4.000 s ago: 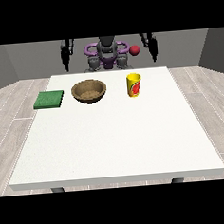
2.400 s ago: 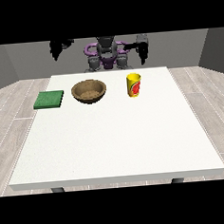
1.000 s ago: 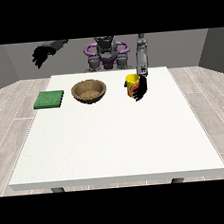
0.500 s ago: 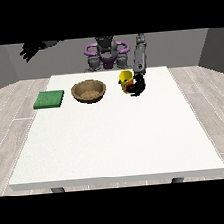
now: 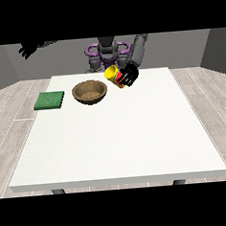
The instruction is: Pick the cup and pour the ball into the bowl, then pick the bowl and place it on the pad
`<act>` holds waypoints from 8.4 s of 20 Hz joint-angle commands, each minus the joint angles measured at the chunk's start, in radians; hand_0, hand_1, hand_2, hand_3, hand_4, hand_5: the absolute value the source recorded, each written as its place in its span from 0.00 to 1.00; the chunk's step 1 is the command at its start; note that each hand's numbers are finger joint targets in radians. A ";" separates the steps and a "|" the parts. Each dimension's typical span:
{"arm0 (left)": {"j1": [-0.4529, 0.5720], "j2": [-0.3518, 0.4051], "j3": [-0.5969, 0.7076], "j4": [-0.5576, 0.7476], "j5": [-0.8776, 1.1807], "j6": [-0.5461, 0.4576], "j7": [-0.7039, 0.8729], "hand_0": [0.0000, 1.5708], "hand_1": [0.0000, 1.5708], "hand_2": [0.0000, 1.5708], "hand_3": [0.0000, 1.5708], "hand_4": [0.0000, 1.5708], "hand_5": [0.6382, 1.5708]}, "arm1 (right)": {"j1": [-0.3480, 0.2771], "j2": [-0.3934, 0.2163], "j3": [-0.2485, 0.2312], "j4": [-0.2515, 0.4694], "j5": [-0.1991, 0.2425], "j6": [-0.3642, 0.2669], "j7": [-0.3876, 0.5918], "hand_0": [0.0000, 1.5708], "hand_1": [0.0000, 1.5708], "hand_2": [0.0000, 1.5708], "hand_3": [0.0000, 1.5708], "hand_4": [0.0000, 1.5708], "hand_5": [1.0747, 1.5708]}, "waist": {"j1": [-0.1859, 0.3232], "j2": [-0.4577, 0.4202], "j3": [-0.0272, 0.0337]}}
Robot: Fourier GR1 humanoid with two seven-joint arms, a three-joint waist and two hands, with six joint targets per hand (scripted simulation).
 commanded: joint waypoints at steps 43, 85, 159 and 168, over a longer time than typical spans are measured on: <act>-0.211 0.011 -0.103 -0.369 -0.184 -0.275 0.620 0.27 0.27 0.09 0.01 0.78 0.96 | -0.041 0.033 -0.012 0.295 0.079 -0.082 -0.074 0.00 0.00 0.00 0.07 0.50 0.97 | 0.230 -0.180 -0.0186; -0.073 0.445 0.532 -0.688 0.816 -0.945 0.504 0.00 0.00 0.00 0.00 0.65 0.96 | -0.292 0.189 0.007 0.865 0.161 -0.208 -0.567 0.00 0.00 0.00 0.00 0.27 0.95 | 0.348 0.143 -0.0038; 0.122 0.787 0.743 -0.316 0.911 -1.151 0.132 0.00 0.00 0.00 0.00 0.76 0.99 | -0.417 -0.299 -0.093 0.865 0.188 -0.416 -0.082 0.92 0.92 0.89 0.51 0.00 0.93 | 0.248 0.250 -0.0049; 0.100 0.768 0.705 -0.358 0.902 -1.100 0.143 0.00 0.00 0.00 0.00 0.76 1.00 | -0.464 -0.296 -0.049 0.891 0.227 -0.424 -0.102 0.59 0.59 0.70 0.66 0.10 0.88 | 0.260 0.271 -0.0043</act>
